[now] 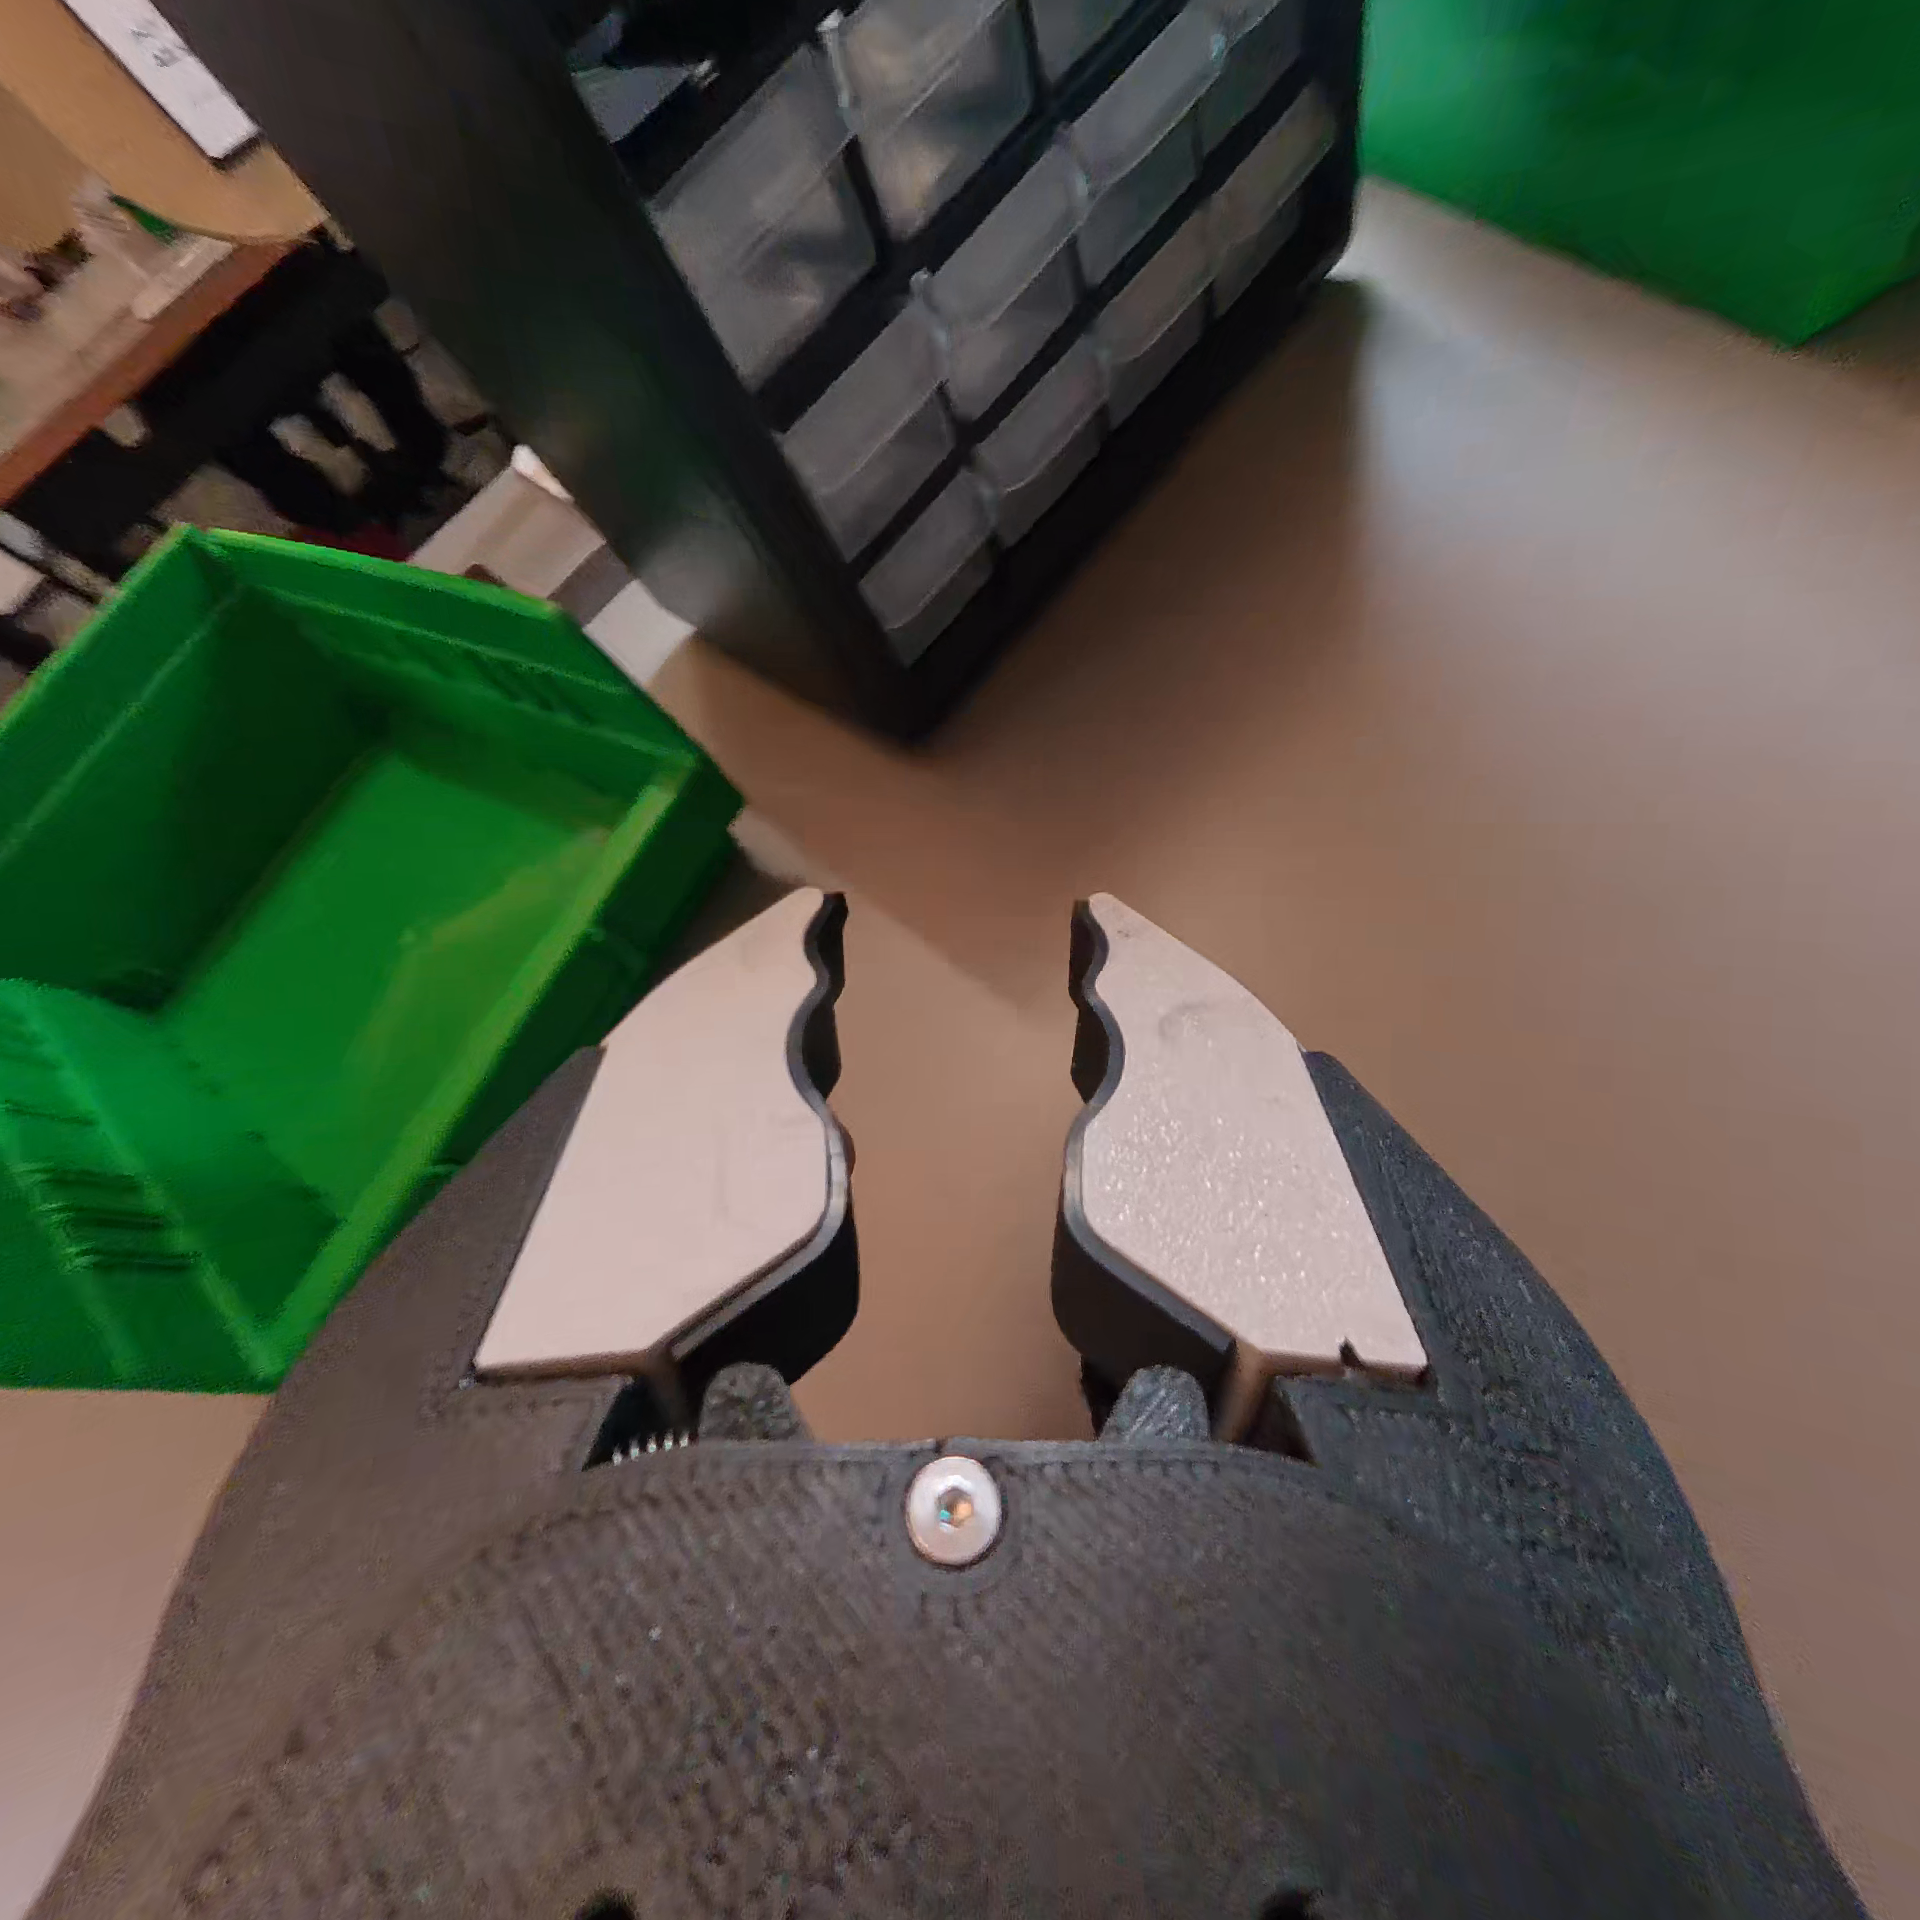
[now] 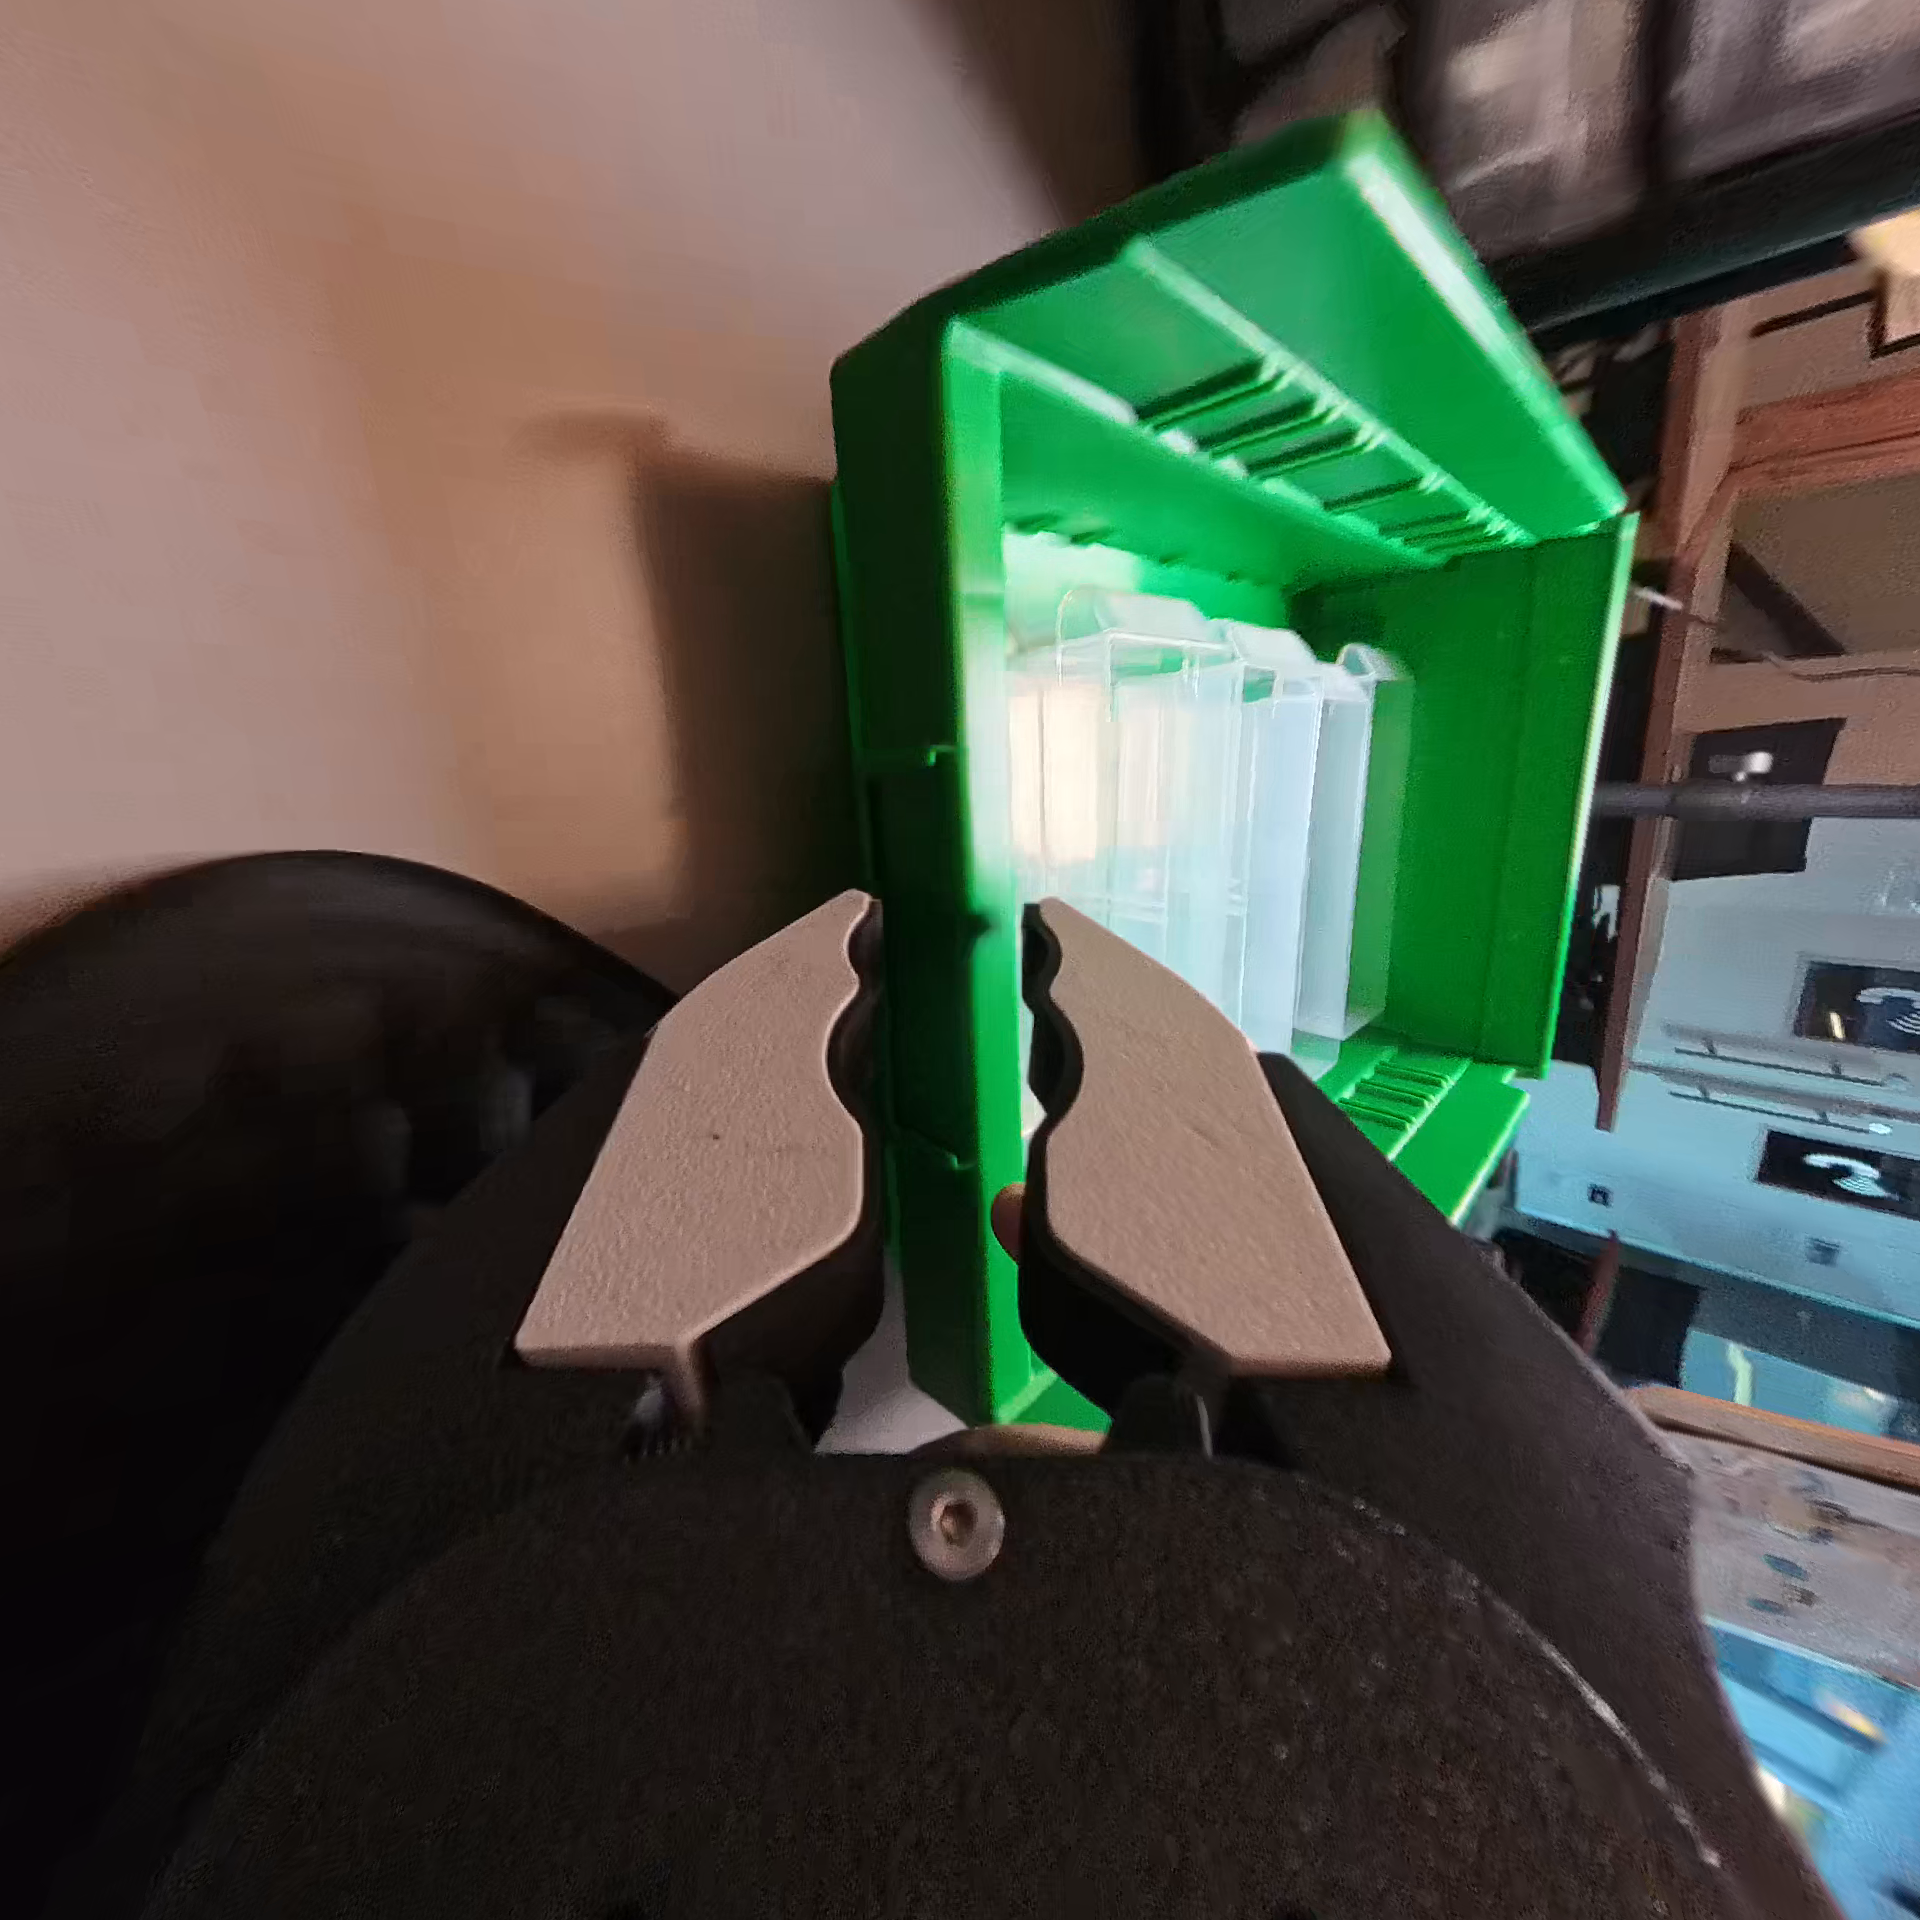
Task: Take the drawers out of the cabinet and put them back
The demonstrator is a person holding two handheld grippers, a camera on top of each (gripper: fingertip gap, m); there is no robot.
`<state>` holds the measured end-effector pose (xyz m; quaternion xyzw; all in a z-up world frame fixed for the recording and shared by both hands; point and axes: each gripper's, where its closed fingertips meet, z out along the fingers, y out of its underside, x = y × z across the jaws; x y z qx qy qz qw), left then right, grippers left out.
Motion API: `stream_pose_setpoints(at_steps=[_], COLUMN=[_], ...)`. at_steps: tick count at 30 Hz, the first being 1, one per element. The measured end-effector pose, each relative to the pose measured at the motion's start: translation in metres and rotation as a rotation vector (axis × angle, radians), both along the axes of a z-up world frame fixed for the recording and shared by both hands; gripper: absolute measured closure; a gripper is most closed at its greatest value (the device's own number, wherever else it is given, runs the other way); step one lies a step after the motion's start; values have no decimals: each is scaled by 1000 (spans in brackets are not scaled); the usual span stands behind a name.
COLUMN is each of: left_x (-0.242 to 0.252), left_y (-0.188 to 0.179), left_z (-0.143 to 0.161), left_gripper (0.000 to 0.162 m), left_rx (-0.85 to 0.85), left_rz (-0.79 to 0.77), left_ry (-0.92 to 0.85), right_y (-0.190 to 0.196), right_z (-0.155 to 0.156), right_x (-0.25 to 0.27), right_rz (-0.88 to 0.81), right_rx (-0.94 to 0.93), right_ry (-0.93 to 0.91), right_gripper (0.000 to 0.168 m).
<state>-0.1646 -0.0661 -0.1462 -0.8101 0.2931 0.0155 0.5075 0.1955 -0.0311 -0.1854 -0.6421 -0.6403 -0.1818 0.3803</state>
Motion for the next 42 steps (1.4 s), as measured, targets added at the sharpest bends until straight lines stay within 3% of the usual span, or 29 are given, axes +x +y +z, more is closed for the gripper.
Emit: stream_pose_setpoints(at_steps=[1, 4, 7, 9, 12, 14, 17, 20, 25, 32, 36, 38, 40, 42], left_x=[-8, -67, -108, -124, -127, -127, -115, -82, -34, 5, 71, 119, 170, 216], left_y=[5, 30, 50, 68, 88, 101, 110, 90, 28, -46, -79, -78, -57, -23], left_z=[0, -3, -32, -38, -53, -61, -61, -62, -61, -55, 11, 40, 44, 31], left_gripper=[119, 108, 98, 99, 111, 129, 127, 128, 127, 128, 125, 124, 117, 111], left_rx=[12, 29, -165, -173, -197, -154, -18, 24, 70, 121, 201, 128, -14, -88], left_rz=[23, 137, 125, 107, 49, 13, -30, -128, -249, -421, -492, -479, -386, -294], left_ry=[50, 333, 443, 555, 698, 845, 991, 884, 858, 713, 213, -113, -371, -483], right_y=[-8, -25, -16, -6, 8, 19, 29, 31, 29, 36, 39, 41, 43, 44], right_z=[8, 43, 83, 97, 100, 85, 64, 49, 35, 25, 24, 21, 19, 19], right_x=[-2, 3, 36, 65, 103, 118, 121, 119, 117, 116, 115, 113, 109, 106], right_rz=[5, -38, -158, -267, -411, -509, -577, -599, -610, -633, -634, -637, -632, -630], right_rx=[-7, -45, 76, 142, 222, 170, 59, 5, -18, -35, -37, -54, -77, -95], right_ry=[65, 369, 622, 743, 833, 869, 946, 969, 984, 978, 991, 1002, 1026, 1058], right_gripper=[139, 129, 126, 124, 122, 115, 111, 111, 115, 116, 118, 119, 118, 118])
